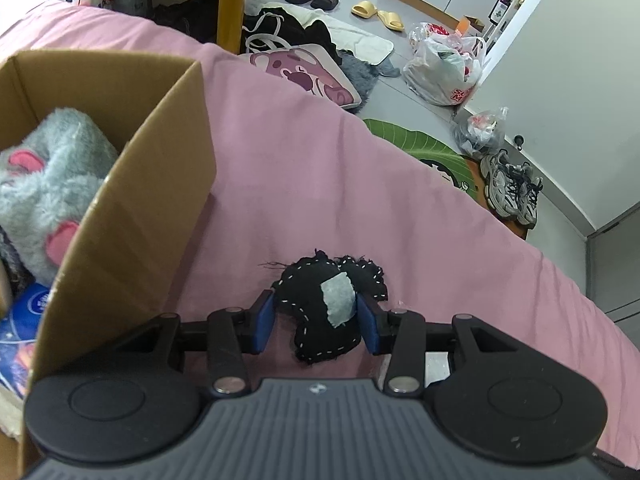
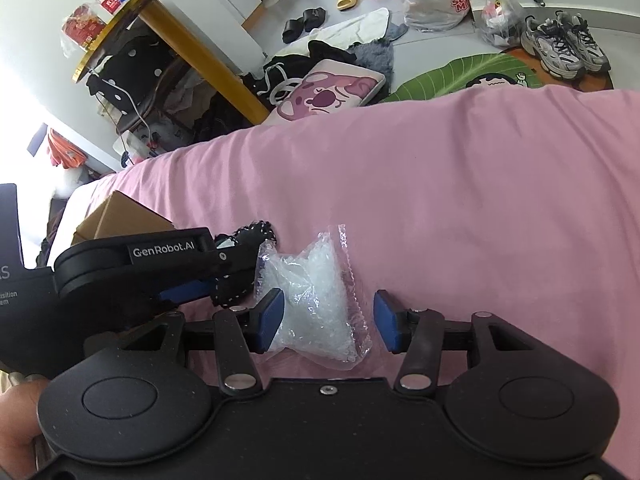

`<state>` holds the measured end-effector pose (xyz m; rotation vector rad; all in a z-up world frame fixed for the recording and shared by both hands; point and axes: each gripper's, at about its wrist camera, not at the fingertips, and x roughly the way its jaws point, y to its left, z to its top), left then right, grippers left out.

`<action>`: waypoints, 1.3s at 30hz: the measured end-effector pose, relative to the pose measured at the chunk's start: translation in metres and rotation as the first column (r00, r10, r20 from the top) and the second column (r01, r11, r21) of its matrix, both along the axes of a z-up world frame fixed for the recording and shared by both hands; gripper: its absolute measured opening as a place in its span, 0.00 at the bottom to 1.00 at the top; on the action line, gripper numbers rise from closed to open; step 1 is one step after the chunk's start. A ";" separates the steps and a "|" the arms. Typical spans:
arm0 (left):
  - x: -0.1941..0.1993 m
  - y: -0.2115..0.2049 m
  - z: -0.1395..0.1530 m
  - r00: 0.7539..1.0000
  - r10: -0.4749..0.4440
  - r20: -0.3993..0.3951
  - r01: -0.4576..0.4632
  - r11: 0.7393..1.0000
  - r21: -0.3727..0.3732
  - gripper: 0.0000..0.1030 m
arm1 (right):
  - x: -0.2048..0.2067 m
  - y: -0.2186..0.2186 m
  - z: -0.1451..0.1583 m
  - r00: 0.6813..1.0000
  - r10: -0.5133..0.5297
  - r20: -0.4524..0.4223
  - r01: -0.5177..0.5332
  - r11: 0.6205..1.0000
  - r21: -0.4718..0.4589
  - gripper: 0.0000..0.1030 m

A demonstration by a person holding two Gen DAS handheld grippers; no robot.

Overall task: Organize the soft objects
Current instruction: 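Grasp the black patched plush with the left gripper while the right gripper grasps the bead bag, then carry the black plush and clear bead bag over the box with both grippers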

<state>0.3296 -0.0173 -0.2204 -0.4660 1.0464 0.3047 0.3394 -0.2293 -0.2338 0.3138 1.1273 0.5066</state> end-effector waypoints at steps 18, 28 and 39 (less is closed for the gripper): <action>-0.024 -0.003 0.043 0.996 -0.016 0.083 0.018 1.000 -0.023 0.22 | -0.011 -0.002 0.024 0.999 0.020 0.038 -0.021 1.000 0.014 0.19; -0.054 -0.002 0.086 0.989 -0.044 0.142 0.047 0.999 -0.017 0.22 | -0.024 -0.008 0.049 0.994 -0.005 0.110 0.001 0.999 0.040 0.19; -0.086 0.018 0.123 0.983 -0.027 0.183 0.030 0.999 -0.014 0.22 | -0.040 -0.010 0.073 0.986 -0.011 0.169 0.001 0.998 0.056 0.19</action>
